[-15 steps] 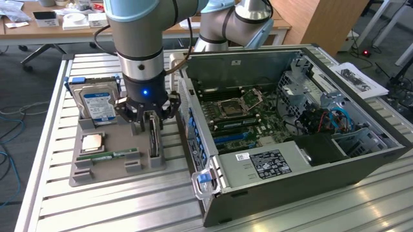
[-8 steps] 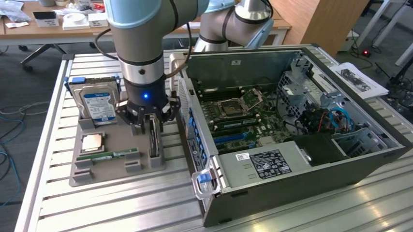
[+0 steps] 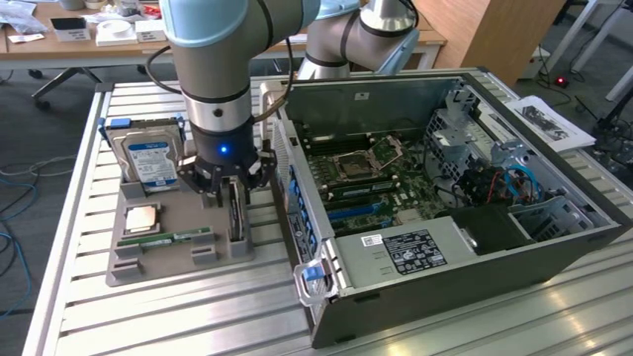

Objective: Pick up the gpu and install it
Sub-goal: 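Pick up the gpu and move the gpu toward the slot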

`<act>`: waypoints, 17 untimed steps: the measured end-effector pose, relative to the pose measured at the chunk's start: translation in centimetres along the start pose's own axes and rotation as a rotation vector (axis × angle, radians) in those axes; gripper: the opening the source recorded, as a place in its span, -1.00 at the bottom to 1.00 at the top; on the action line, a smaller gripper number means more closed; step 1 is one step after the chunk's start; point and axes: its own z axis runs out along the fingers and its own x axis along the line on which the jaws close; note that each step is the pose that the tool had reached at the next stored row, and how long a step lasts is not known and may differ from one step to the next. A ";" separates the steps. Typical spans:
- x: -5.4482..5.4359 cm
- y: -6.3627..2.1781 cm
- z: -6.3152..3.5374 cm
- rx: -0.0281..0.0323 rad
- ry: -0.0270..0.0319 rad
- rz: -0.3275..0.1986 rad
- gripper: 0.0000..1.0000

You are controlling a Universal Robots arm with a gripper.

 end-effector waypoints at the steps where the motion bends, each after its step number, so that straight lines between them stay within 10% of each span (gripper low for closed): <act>1: 0.0 0.00 0.08 -0.0001 0.0000 0.000 -0.02; 17: 0.0 -0.01 0.22 0.0002 0.0002 0.000 -0.02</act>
